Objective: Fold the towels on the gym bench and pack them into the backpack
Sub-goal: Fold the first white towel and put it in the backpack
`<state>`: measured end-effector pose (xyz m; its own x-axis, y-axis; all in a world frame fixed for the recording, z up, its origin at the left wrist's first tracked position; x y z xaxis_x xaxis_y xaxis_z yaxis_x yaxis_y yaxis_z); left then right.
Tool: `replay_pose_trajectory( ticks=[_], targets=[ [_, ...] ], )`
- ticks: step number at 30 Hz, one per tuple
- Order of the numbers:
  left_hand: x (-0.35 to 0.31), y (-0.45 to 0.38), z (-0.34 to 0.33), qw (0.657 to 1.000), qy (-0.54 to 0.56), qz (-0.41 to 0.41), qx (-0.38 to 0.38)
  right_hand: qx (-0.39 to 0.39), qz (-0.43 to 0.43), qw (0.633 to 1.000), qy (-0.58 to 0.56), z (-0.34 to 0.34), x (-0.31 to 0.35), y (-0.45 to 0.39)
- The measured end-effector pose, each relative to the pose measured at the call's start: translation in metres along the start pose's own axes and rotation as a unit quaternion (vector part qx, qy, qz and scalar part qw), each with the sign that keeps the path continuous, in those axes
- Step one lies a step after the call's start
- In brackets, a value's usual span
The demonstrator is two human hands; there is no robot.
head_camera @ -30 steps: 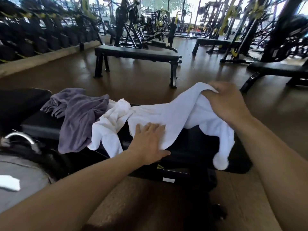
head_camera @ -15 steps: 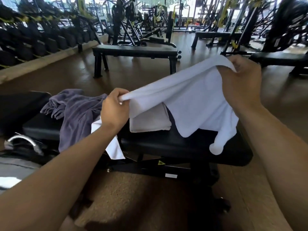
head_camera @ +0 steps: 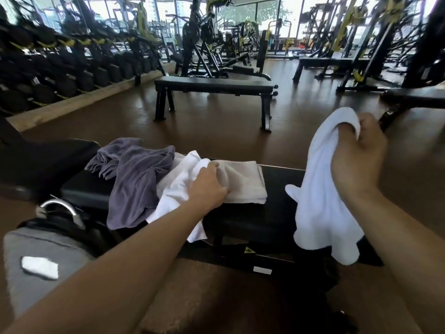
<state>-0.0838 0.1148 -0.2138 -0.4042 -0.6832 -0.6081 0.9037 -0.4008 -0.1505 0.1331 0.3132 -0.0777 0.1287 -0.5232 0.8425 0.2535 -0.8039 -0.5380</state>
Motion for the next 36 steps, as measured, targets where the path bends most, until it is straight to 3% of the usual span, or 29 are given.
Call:
replay_pose_trajectory(
  ticks=[6, 12, 15, 17, 21, 23, 27, 29, 32, 34, 36],
  targets=[
    [-0.025, 0.006, -0.001, 0.988, 0.120, -0.097, -0.011, 0.045, 0.027, 0.998, 0.036, -0.023, -0.003, 0.010],
    [-0.009, -0.004, 0.006, 0.991, 0.098, -0.085, -0.020, 0.063, 0.033, 0.997, 0.039, -0.031, -0.011, 0.013],
    [-0.035, 0.009, 0.016, 0.975, 0.109, -0.187, -0.048, 0.060, 0.034, 0.997, 0.035, -0.033, -0.015, 0.014],
    [-0.052, 0.015, 0.032, 0.950, 0.197, -0.216, -0.108, 0.053, 0.032, 0.998, 0.030, -0.035, -0.015, 0.015],
    [-0.046, 0.009, 0.080, 0.892, 0.353, -0.147, -0.240, 0.055, 0.019, 0.998, 0.024, -0.041, -0.016, 0.016],
    [-0.019, 0.002, 0.104, 0.870, 0.384, -0.087, -0.298, 0.056, 0.013, 0.998, 0.025, -0.043, -0.017, 0.015],
    [0.060, -0.001, 0.143, 0.788, 0.424, 0.051, -0.444, 0.065, 0.013, 0.998, 0.019, -0.045, -0.020, 0.016],
    [0.093, 0.005, 0.147, 0.805, 0.370, 0.109, -0.451, 0.071, 0.017, 0.997, 0.012, -0.048, -0.021, 0.017],
    [0.138, 0.011, 0.129, 0.901, 0.193, 0.192, -0.338, 0.086, 0.021, 0.996, 0.010, -0.055, -0.022, 0.019],
    [0.147, 0.009, 0.120, 0.939, 0.075, 0.181, -0.281, 0.091, 0.030, 0.995, 0.012, -0.058, -0.021, 0.021],
    [0.142, 0.002, 0.118, 0.954, -0.011, 0.150, -0.258, 0.099, 0.033, 0.994, 0.012, -0.061, -0.020, 0.024]
  ],
)
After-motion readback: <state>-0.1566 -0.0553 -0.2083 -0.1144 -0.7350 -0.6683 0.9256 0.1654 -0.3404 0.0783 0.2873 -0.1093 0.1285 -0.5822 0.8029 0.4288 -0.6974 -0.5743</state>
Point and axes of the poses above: each hand's wrist, its own y-axis away from the middle knuckle, its own z-axis out of the back of the hand, x = y × z, the point moved 6 cm from there along -y, towards the middle knuckle, and after that the axes turned 3 degrees about -x, right-handed, at the moved point
